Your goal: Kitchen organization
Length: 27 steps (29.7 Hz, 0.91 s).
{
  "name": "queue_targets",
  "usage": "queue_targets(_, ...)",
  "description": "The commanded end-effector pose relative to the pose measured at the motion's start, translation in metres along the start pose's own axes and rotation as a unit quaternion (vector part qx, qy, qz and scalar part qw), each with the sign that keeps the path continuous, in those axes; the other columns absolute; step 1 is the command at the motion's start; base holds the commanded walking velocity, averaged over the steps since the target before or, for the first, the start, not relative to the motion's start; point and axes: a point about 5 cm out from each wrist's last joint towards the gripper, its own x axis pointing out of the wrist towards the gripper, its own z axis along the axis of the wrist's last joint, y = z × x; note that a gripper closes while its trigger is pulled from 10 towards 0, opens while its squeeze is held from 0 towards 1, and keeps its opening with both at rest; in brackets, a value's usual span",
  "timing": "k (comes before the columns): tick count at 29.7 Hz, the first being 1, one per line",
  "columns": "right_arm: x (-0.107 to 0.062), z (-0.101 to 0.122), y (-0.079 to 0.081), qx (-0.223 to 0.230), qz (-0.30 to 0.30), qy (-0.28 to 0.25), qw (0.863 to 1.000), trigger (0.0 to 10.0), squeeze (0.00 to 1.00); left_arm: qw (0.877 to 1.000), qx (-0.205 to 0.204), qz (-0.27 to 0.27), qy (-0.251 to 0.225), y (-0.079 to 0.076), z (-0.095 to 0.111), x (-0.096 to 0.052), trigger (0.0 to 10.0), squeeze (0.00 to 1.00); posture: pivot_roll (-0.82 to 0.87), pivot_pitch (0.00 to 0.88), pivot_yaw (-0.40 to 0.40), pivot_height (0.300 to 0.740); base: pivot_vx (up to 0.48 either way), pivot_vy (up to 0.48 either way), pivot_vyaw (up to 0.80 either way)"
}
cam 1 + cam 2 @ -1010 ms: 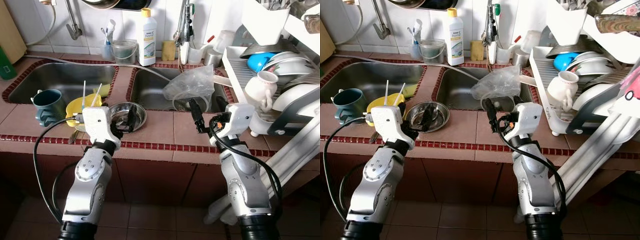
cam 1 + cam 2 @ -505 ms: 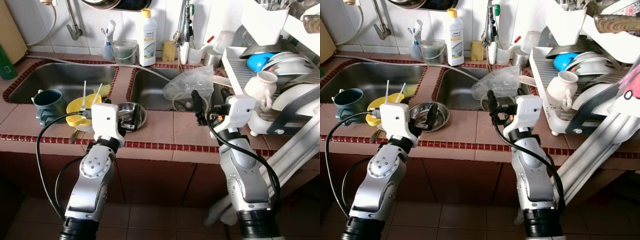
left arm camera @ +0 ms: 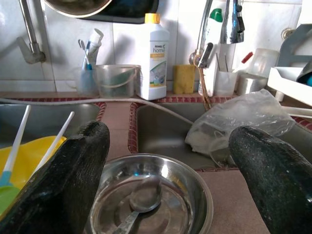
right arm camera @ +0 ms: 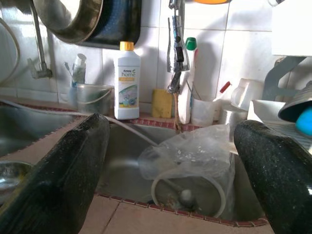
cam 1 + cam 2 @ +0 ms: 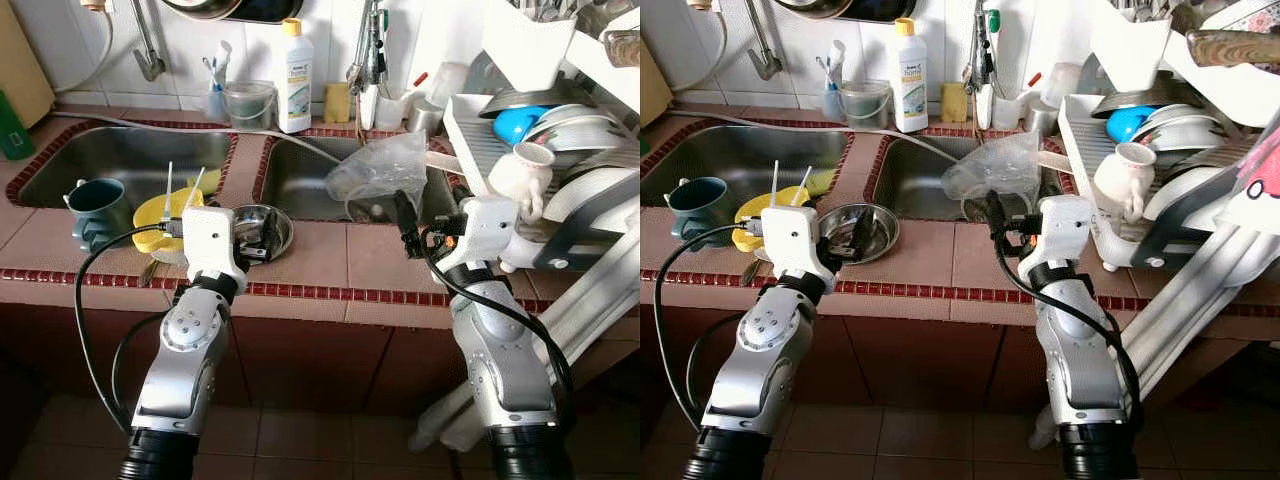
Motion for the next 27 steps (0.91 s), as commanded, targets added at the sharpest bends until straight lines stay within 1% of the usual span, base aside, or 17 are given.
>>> queue_targets(1, 0.0, 0.0, 0.002, 0.0, 0.006, -0.003, 1.0, 10.0, 0.0, 1.0, -0.007, -0.01, -0.004, 0.002, -0.003, -0.004, 10.0, 0.0, -0.06, 0.0, -0.005, 0.74, 0.0, 0.0, 0.0)
queue_targets(3, -0.001, 0.001, 0.004, 0.007, 0.017, -0.005, 1.0, 10.0, 0.0, 1.0, -0.01, -0.018, -0.008, 0.002, -0.003, -0.006, 10.0, 0.0, -0.06, 0.0, 0.0, 0.74, 0.0, 0.0, 0.0)
queue_targets(6, -0.009, -0.003, 0.012, -0.002, 0.041, -0.006, 0.999, 10.0, 0.0, 1.0, -0.014, -0.024, 0.003, 0.004, -0.01, -0.011, 10.0, 0.0, -0.07, 0.0, 0.004, 0.74, 0.0, 0.0, 0.0)
queue_targets(7, -0.011, -0.004, 0.012, 0.0, 0.045, -0.007, 0.999, 10.0, 1.0, 1.0, -0.01, -0.027, 0.005, 0.004, -0.01, -0.012, 10.0, 0.0, -0.07, 0.0, -0.007, 0.74, 0.0, 0.0, 0.0)
queue_targets(8, -0.011, -0.004, 0.012, 0.0, 0.045, -0.007, 0.999, 10.0, 1.0, 1.0, -0.01, -0.027, 0.005, 0.004, -0.01, -0.012, 10.0, 0.0, -0.07, 0.0, -0.007, 0.74, 0.0, 0.0, 0.0)
queue_targets(10, -0.013, -0.002, 0.011, 0.006, 0.044, -0.009, 0.999, 10.0, 1.0, 0.999, -0.027, -0.043, 0.005, 0.003, -0.008, -0.012, 10.0, 0.0, -0.06, 0.0, -0.013, 0.74, 0.0, 0.0, 0.0)
queue_targets(11, -0.012, -0.001, 0.011, 0.003, 0.045, -0.011, 0.999, 10.0, 1.0, 0.999, -0.021, -0.05, 0.003, 0.002, -0.007, -0.012, 10.0, 1.0, -0.06, 0.0, -0.014, 0.74, 0.0, 0.0, 0.0)
queue_targets(12, -0.012, 0.0, 0.01, 0.0, 0.046, -0.012, 0.999, 10.0, 1.0, 0.998, -0.015, -0.054, 0.002, 0.001, -0.006, -0.011, 10.0, 1.0, -0.06, 0.0, -0.014, 0.74, 0.0, 0.0, 0.0)
queue_targets(13, -0.01, 0.001, 0.01, -0.008, 0.047, -0.015, 0.999, 10.0, 1.0, 0.997, -0.03, -0.073, 0.0, 0.0, -0.005, -0.01, 10.0, 1.0, -0.06, 0.0, -0.011, 0.74, 0.0, 0.0, 0.0)
queue_targets(15, -0.007, 0.003, 0.008, -0.02, 0.048, -0.022, 0.998, 10.0, 1.0, 0.997, -0.027, -0.072, -0.001, 0.001, -0.003, -0.008, 10.0, 1.0, -0.06, 0.0, -0.005, 0.74, 0.0, 0.0, 0.0)
queue_targets(18, -0.006, 0.003, 0.006, -0.022, 0.044, -0.023, 0.999, 10.0, 1.0, 0.998, -0.018, -0.063, 0.0, 0.002, -0.003, -0.007, 10.0, 1.0, -0.06, 0.0, -0.002, 0.74, 0.0, 0.0, 0.0)
queue_targets(19, -0.006, 0.004, 0.004, -0.027, 0.034, -0.023, 0.999, 10.0, 0.12, 0.999, -0.013, -0.052, -0.002, 0.005, 0.002, -0.006, 10.0, 0.23, -0.06, 0.0, -0.001, 0.74, 0.0, 0.0, 0.0)
queue_targets(20, -0.006, 0.004, 0.004, -0.027, 0.034, -0.023, 0.999, 10.0, 0.12, 0.999, -0.013, -0.052, -0.002, 0.005, 0.002, -0.006, 10.0, 0.23, -0.06, 0.0, -0.001, 0.74, 0.0, 0.0, 0.0)
queue_targets(21, -0.006, 0.006, 0.005, -0.024, 0.035, -0.027, 0.999, 10.0, 0.0, 0.999, -0.004, -0.046, -0.009, 0.007, 0.006, -0.005, 10.0, 0.0, -0.06, 0.0, 0.006, 0.74, 0.0, 0.0, 0.0)
queue_targets(24, -0.007, 0.007, 0.006, -0.026, 0.032, -0.033, 0.999, 10.0, 0.0, 0.999, 0.025, -0.033, -0.019, 0.013, 0.01, -0.005, 10.0, 0.0, -0.07, 0.0, 0.012, 0.74, 0.0, 0.0, 0.0)
queue_targets(25, -0.009, 0.007, 0.007, -0.032, 0.032, -0.036, 0.998, 10.0, 0.0, 1.0, 0.015, -0.014, -0.015, 0.018, 0.009, -0.005, 10.0, 0.0, -0.07, 0.0, 0.014, 0.74, 0.0, 0.0, 0.0)
queue_targets(27, -0.01, 0.008, 0.007, -0.033, 0.032, -0.037, 0.998, 10.0, 0.0, 1.0, -0.001, -0.014, -0.011, 0.019, 0.009, -0.004, 10.0, 0.0, -0.08, 0.0, 0.016, 0.74, 0.0, 0.0, 0.0)
